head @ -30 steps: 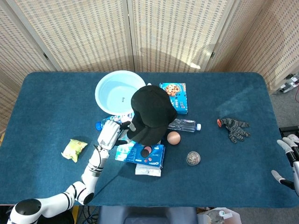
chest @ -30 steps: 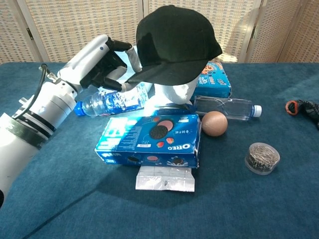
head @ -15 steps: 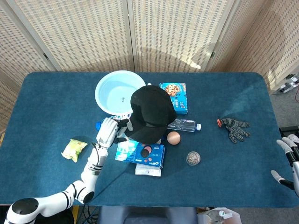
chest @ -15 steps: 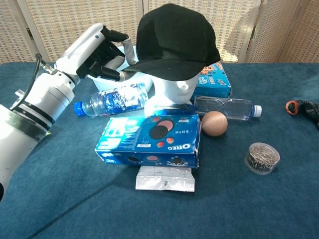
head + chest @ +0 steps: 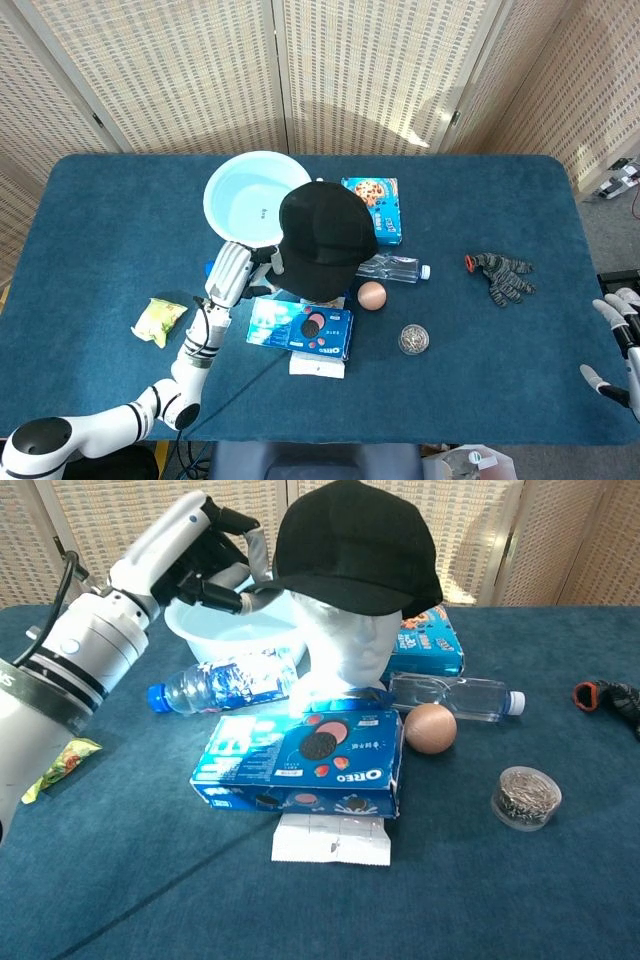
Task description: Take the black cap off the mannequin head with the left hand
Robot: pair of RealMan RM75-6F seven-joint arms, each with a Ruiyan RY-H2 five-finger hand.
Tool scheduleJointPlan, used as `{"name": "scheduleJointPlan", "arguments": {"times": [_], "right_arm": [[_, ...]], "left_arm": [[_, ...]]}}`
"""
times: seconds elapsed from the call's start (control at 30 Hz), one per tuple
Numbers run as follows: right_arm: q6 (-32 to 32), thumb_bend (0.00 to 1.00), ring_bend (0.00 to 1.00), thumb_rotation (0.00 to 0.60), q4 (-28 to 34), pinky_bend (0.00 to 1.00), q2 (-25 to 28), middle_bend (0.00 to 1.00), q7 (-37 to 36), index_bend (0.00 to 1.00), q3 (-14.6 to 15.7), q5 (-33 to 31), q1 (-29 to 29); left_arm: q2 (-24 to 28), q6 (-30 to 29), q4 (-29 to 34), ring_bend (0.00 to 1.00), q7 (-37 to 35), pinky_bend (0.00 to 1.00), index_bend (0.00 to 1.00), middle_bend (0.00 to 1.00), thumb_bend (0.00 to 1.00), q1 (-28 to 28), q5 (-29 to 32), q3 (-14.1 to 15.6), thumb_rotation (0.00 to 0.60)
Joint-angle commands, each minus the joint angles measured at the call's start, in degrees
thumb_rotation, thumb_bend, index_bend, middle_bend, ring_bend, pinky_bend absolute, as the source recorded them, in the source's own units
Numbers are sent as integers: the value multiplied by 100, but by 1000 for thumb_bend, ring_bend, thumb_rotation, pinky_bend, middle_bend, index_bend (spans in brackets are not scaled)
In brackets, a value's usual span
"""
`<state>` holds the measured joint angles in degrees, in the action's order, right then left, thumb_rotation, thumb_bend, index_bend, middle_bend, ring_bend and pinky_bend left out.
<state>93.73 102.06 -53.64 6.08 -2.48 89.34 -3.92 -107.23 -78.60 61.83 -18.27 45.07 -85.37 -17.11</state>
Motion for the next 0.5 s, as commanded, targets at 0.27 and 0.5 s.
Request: {"name": "scheduleJointPlan", "arguments": {"times": [0.27, 0.5], "right_arm": [[36, 70, 147, 600, -57, 280, -11, 162, -72, 182, 9, 18, -29], [48, 70, 147, 600, -64, 280, -9, 162, -78, 182, 11, 23, -41]], "left_arm": [[285, 79, 341, 949, 247, 1000, 722, 1000, 322, 102, 23, -106, 600], [422, 133, 521, 950, 298, 1000, 731, 1000, 327, 201, 94, -253, 600]]}}
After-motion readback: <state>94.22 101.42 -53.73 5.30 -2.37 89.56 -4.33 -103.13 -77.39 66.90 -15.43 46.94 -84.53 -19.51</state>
